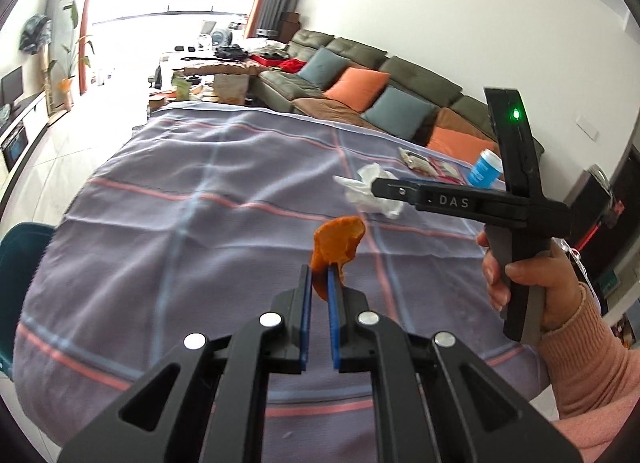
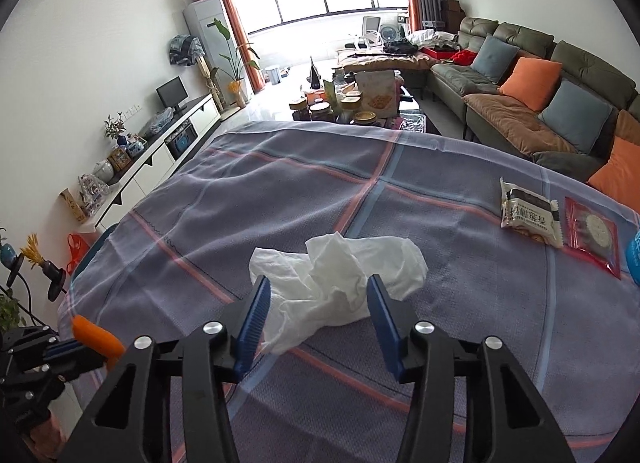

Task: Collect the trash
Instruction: 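Grasp the orange peel with the left tool while the right tool grasps the white tissue, then carry the orange peel and white tissue over the teal bin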

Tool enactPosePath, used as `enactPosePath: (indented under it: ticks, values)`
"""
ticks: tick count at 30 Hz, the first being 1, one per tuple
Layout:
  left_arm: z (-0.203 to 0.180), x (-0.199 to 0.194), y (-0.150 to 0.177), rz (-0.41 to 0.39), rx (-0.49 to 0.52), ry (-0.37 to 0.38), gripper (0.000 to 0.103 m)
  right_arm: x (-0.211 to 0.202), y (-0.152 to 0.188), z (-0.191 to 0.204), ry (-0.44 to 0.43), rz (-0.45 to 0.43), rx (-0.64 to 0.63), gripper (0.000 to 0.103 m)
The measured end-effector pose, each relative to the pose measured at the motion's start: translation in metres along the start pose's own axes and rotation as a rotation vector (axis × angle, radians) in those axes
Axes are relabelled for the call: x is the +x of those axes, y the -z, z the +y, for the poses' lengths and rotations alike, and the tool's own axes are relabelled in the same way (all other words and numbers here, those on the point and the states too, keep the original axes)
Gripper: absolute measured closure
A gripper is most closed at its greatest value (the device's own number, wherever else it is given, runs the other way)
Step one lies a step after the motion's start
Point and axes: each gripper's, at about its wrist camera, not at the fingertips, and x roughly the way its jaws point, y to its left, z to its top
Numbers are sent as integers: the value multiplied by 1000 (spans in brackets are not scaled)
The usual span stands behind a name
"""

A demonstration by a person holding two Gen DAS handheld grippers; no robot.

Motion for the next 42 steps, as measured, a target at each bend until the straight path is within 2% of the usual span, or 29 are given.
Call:
enactPosePath:
  ticks: [3, 5, 9, 15, 28, 42]
  values:
    - [7, -5, 1, -5, -12, -22, 94, 6, 1, 1, 1, 18, 4, 71]
    - [11, -10, 2, -8, -19, -37, 94, 7, 2, 2, 8, 23, 2, 87]
    - [17, -18, 2, -17, -26, -61, 94, 5, 3, 1, 8, 13, 9, 98]
    - [28, -26, 3, -32, -42, -87, 94, -9, 2, 4, -14, -30, 25, 100]
    - [46, -51, 5, -70, -78, -137, 94, -38, 0, 37, -145, -94, 10, 100]
    - [64, -78, 9, -106, -110, -199, 94, -46, -1, 85, -279, -101, -51, 100]
